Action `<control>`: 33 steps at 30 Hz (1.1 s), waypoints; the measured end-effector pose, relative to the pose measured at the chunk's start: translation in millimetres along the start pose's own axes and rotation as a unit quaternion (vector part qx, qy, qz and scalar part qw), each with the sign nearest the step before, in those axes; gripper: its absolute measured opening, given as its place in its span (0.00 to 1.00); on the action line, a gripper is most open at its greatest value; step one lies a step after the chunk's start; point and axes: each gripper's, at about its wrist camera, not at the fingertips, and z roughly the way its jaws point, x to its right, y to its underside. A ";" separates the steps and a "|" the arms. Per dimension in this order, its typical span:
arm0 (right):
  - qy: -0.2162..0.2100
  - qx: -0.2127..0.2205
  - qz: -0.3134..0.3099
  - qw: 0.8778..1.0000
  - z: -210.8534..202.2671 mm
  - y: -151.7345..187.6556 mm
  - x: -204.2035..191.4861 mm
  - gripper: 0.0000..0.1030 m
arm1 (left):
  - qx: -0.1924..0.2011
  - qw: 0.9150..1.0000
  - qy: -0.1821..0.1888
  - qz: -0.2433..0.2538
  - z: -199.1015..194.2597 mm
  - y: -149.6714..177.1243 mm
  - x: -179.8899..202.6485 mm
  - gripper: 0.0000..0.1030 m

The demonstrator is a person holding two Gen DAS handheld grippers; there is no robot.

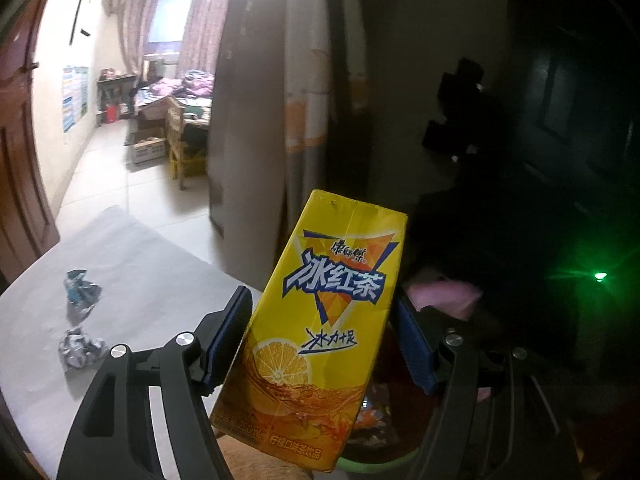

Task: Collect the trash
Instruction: 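Carry the pink wrapper and yellow carton over the green bin and open both tools, then grasp the crumpled grey paper with the left tool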

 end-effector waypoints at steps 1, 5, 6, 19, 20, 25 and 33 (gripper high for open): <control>0.008 -0.001 0.003 1.000 1.4 0.7 0.7 0.48 | -0.006 1.000 0.007 0.004 2.1 0.0 2.9 0.81; 0.031 0.006 0.013 0.999 0.2 1.5 1.7 0.60 | 0.001 1.000 0.012 0.022 -2.5 2.0 7.7 0.83; 0.035 0.008 0.010 0.999 -0.7 0.9 0.0 0.60 | 0.001 1.000 0.012 0.026 -4.2 2.2 6.8 0.83; 0.038 0.010 -0.123 0.992 8.5 11.2 -97.6 0.71 | 0.015 0.998 -0.065 -0.013 -41.1 9.6 -77.7 0.84; 0.031 0.008 -0.130 0.991 11.2 12.9 -106.4 0.71 | 0.017 0.997 -0.076 -0.018 -44.5 10.8 -85.7 0.84; -0.001 -0.009 -0.162 0.987 23.8 22.8 -144.4 0.71 | 0.025 0.993 -0.113 -0.038 -63.7 19.8 -126.0 0.84; -0.024 -0.031 -0.194 0.980 34.8 40.2 -182.1 0.76 | 0.004 0.980 -0.177 -0.094 -63.4 38.1 -204.5 0.84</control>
